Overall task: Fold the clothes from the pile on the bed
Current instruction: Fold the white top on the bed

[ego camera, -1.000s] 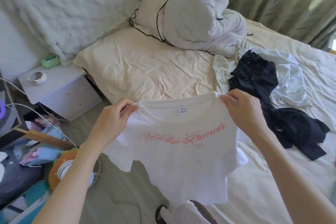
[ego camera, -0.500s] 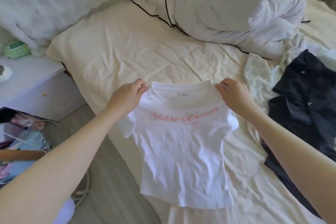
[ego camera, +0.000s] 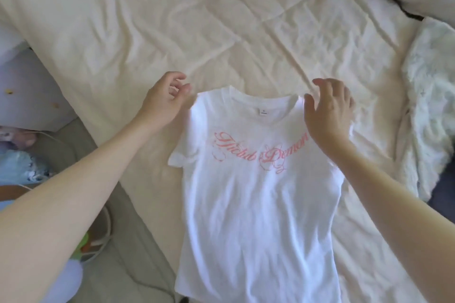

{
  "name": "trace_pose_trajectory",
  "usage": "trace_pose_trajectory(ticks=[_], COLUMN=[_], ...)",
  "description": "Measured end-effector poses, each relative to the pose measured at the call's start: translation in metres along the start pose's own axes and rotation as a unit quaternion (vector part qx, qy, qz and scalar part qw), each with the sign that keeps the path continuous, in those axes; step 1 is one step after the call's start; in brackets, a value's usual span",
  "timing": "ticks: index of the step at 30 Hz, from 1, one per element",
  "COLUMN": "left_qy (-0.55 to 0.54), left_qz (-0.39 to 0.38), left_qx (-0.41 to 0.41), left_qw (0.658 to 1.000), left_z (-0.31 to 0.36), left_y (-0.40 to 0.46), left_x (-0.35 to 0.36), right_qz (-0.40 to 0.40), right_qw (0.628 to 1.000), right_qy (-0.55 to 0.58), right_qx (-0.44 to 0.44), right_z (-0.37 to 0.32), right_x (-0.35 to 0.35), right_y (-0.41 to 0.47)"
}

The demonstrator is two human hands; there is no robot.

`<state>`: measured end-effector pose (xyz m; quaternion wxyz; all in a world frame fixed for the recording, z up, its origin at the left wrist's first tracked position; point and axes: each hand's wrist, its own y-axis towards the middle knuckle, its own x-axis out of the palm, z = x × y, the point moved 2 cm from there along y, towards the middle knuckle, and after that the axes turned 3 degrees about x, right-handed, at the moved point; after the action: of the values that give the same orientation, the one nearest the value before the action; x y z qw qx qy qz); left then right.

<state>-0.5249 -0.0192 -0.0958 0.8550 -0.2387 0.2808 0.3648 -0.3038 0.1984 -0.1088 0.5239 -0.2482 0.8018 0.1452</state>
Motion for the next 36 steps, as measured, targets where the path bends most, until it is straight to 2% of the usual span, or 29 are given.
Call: trace_pose_trajectory(ticks=[3,6,11,16,18,20,22,23,28,29,31,36], left_qy=[-0.079,-0.101,-0.092,-0.195,-0.202,-0.224,-0.283,-0.307,-0.455,-0.465,-0.465,-0.416], left_qz=[0.004,-0.013,-0.064,-0.123,-0.082,0.027,0.104,0.113,0.018,0.003,0.003,0.076], left_qx=[-0.074,-0.150,-0.176,-0.244,-0.214,-0.210,-0.240,-0.261,-0.356,-0.355,-0.333,-0.278], left_qw=[0.994,0.983,0.978,0.942,0.952,0.951,0.923,0.908,0.816,0.811,0.820,0.862], left_z=[-0.028,-0.051,-0.055,-0.048,-0.048,-0.057,-0.070,-0.077,-0.098,-0.100,-0.105,-0.111], left_y=[-0.018,-0.039,-0.061,-0.071,-0.081,-0.098,-0.116,-0.124,-0.110,-0.102,-0.090,-0.083], left_x=[-0.003,-0.001,0.018,0.025,0.019,0.008,-0.001,-0.004,-0.009,-0.011,-0.013,-0.013], right_qz=[-0.007,-0.063,-0.161,-0.231,-0.248,-0.255,-0.252,-0.250,-0.239,-0.243,-0.253,-0.281], right_qw=[0.994,0.985,0.978,0.961,0.955,0.954,0.957,0.957,0.955,0.953,0.950,0.941], right_qy=[0.007,0.007,-0.021,-0.066,-0.089,-0.088,-0.076,-0.074,-0.067,-0.071,-0.079,-0.126], right_qx=[-0.107,-0.163,-0.135,-0.135,-0.134,-0.128,-0.124,-0.127,-0.164,-0.169,-0.166,-0.139], right_z=[-0.025,-0.050,-0.065,-0.064,-0.065,-0.070,-0.078,-0.084,-0.112,-0.115,-0.118,-0.118], right_x=[0.023,0.050,0.081,0.095,0.097,0.098,0.098,0.098,0.109,0.113,0.121,0.137], right_y=[-0.048,-0.102,-0.153,-0.173,-0.179,-0.185,-0.189,-0.192,-0.202,-0.204,-0.209,-0.212])
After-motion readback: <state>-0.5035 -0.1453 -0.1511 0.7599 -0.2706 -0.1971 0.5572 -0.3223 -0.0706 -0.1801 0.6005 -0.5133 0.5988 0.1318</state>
